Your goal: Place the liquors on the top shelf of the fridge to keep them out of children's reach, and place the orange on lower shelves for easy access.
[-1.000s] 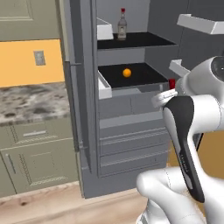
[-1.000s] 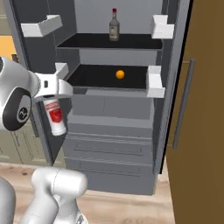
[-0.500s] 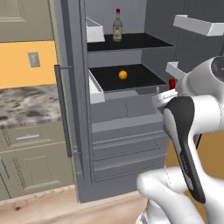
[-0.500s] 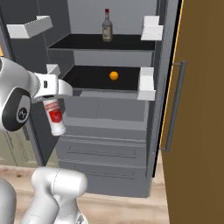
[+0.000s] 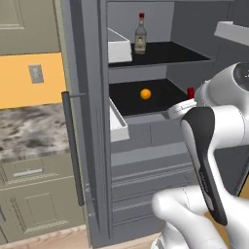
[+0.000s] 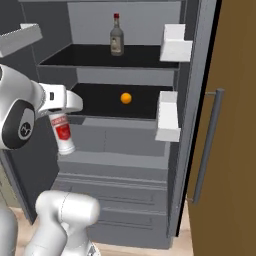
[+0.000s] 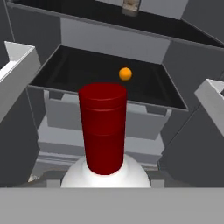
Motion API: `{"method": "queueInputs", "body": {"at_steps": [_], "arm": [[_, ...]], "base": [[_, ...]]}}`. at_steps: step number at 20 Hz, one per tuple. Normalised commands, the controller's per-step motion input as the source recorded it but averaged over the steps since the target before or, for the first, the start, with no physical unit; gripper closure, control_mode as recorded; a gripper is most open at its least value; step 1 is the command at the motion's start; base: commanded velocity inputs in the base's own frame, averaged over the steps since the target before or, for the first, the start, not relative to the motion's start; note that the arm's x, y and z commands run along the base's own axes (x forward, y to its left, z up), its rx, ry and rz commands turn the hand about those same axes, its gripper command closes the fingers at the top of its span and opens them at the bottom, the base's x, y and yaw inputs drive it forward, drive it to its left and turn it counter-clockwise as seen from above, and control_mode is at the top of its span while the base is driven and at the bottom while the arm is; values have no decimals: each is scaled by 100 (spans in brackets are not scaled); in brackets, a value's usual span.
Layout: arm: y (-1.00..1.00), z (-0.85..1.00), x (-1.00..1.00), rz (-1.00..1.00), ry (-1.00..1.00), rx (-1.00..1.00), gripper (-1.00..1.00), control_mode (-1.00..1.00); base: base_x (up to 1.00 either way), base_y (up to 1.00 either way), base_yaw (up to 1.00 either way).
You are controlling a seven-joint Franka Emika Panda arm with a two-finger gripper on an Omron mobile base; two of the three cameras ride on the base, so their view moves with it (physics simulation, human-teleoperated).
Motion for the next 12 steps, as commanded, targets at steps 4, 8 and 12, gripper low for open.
{"method": "queueInputs", "body": {"at_steps": [4, 8, 12], "arm": [[0, 0, 0, 0, 0, 0, 100, 100], [0, 0, 0, 0, 0, 0, 100, 100], [0, 0, 0, 0, 0, 0, 100, 100]], "base": [[57, -18, 0], [56, -20, 0], [54, -21, 0]]}}
